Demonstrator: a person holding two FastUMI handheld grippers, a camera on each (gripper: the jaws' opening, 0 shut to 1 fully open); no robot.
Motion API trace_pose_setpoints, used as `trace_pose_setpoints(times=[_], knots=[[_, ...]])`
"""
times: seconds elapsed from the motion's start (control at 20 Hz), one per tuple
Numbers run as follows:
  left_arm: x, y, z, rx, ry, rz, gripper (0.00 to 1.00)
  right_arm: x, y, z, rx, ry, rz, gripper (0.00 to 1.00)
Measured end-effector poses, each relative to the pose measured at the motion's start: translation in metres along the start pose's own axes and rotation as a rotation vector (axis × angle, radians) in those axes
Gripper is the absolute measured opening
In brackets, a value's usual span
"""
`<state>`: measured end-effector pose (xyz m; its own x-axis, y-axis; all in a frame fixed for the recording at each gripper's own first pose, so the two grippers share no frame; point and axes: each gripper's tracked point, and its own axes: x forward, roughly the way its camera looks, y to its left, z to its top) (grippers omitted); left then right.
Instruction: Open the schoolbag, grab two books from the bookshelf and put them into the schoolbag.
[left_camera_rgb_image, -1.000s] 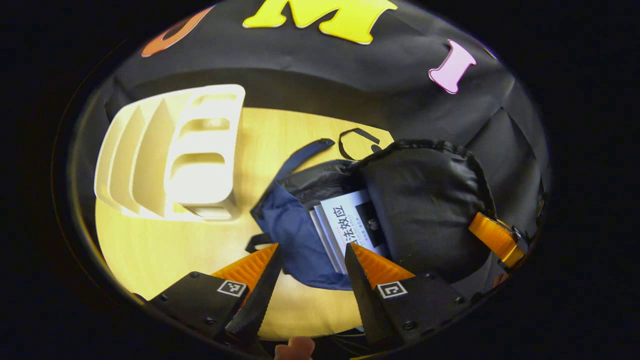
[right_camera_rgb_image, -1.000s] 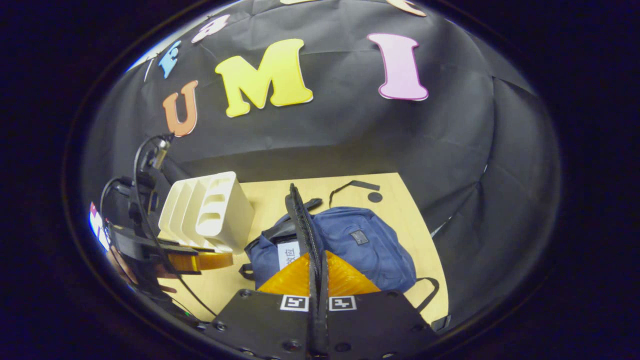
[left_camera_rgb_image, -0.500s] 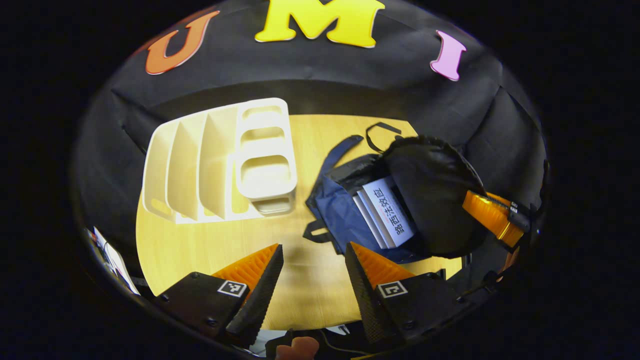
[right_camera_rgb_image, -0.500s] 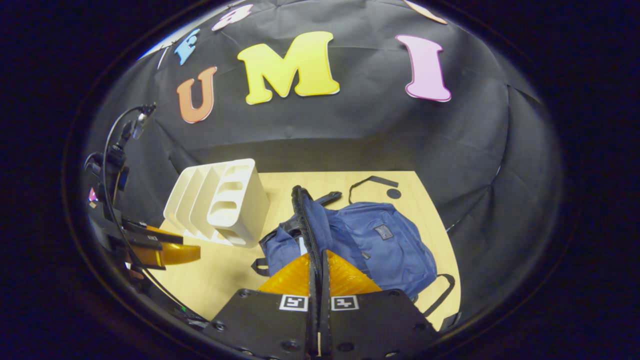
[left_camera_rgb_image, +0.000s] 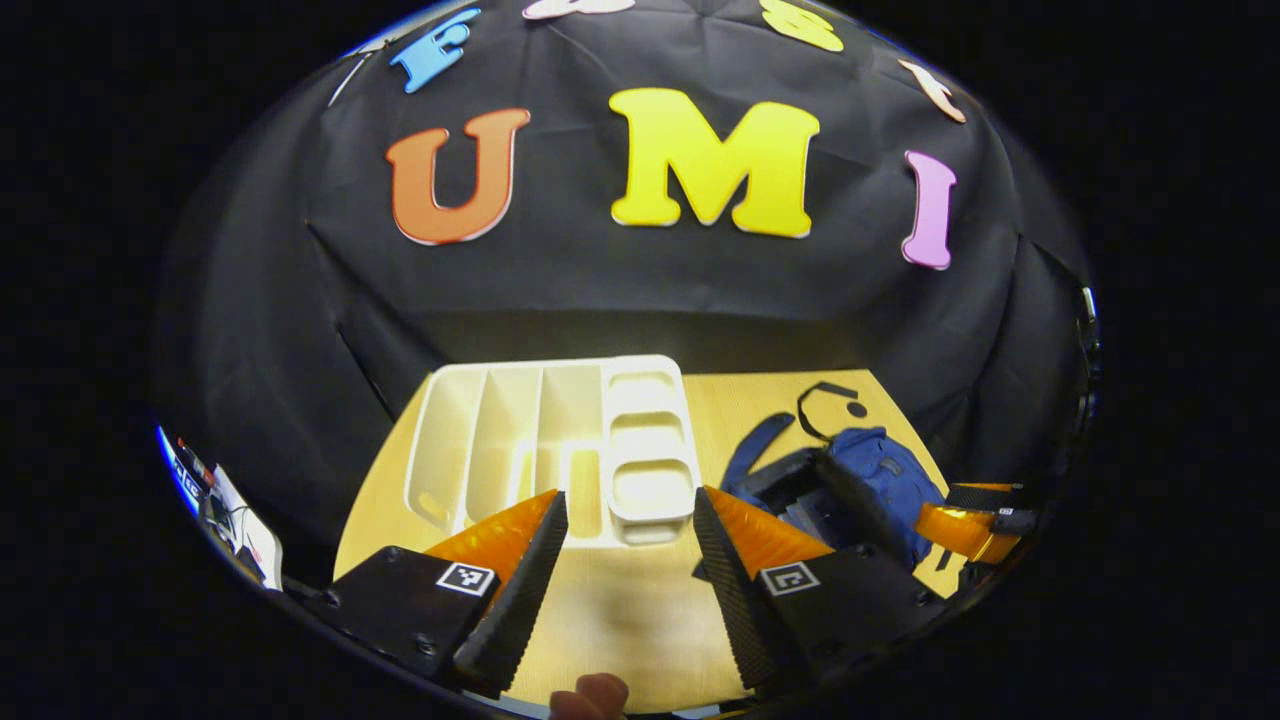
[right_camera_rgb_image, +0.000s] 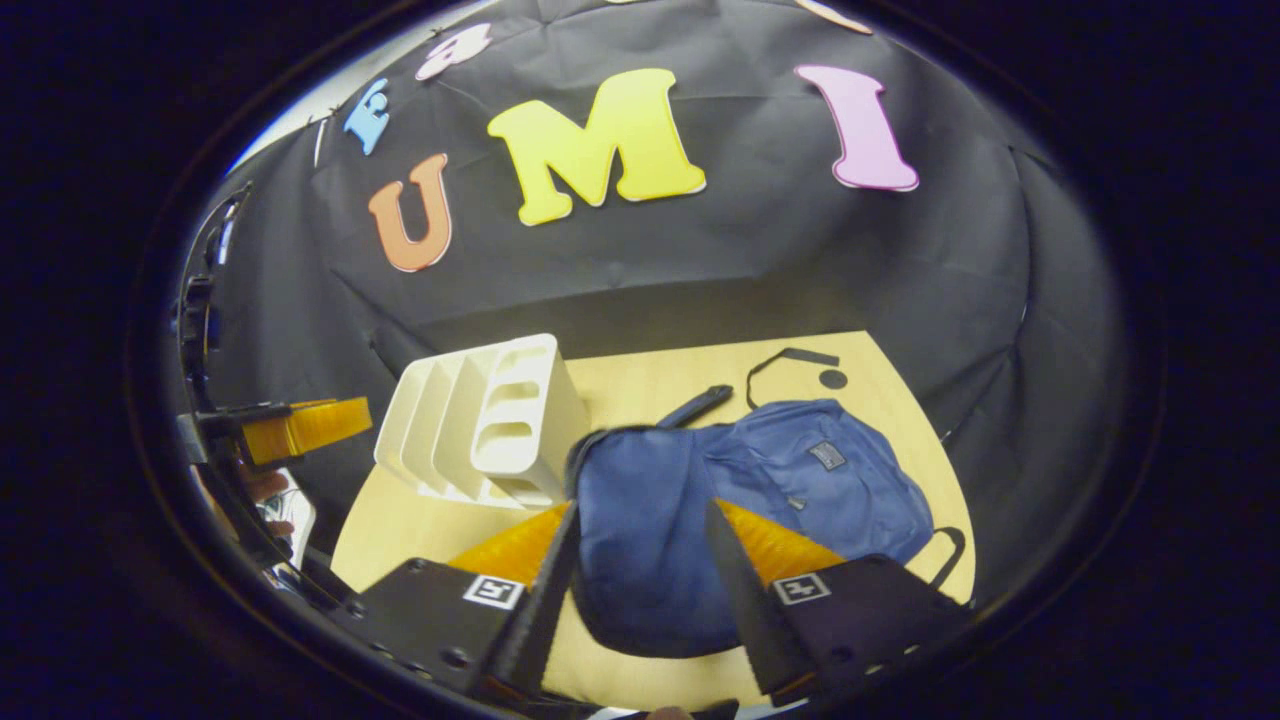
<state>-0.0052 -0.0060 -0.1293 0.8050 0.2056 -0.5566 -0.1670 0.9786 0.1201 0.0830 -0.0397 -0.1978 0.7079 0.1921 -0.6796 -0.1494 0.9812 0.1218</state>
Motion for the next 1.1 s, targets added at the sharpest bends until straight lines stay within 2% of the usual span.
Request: trace_pose_setpoints(times=[0.1,0.15,0.2,0.35,0.4,0.55,0.6,0.75,0.8,0.95,1.1], knots=[[-0.009,0.014,0.025,0.005,-0.104,0.033,0.89,-0.01,0.006,0.022,-0.024,-0.068,-0.012,0.88],[-0.022,0.024,0.05,0.001,-0.184,0.052,0.99,-0.021,0.011,0.048,-0.05,-0.156,-0.031,1.0],[-0.03,0.022,0.064,-0.003,-0.232,0.057,0.99,-0.029,0.012,0.065,-0.068,-0.216,-0.051,0.96],[-0.059,0.035,0.113,-0.026,-0.38,0.089,0.98,-0.065,0.034,0.126,-0.127,-0.423,-0.081,0.96],[-0.065,0.037,0.124,-0.034,-0.415,0.095,0.98,-0.078,0.039,0.14,-0.139,-0.483,-0.088,0.99],[-0.086,0.043,0.152,-0.053,-0.519,0.111,0.98,-0.113,0.05,0.181,-0.164,-0.652,-0.137,0.92],[-0.095,0.044,0.159,-0.054,-0.55,0.115,0.98,-0.124,0.049,0.188,-0.16,-0.685,-0.166,0.92],[-0.113,0.042,0.175,-0.04,-0.604,0.131,0.98,-0.144,0.067,0.205,-0.156,-0.764,-0.155,0.92],[-0.116,0.036,0.173,-0.032,-0.605,0.115,1.0,-0.147,0.068,0.205,-0.153,-0.769,-0.155,0.93],[-0.119,0.025,0.168,-0.011,-0.61,0.072,0.98,-0.159,0.069,0.2,-0.124,-0.794,-0.163,0.92],[-0.116,0.021,0.16,-0.041,-0.589,0.043,0.98,-0.166,0.07,0.202,-0.148,-0.816,-0.179,0.92]])
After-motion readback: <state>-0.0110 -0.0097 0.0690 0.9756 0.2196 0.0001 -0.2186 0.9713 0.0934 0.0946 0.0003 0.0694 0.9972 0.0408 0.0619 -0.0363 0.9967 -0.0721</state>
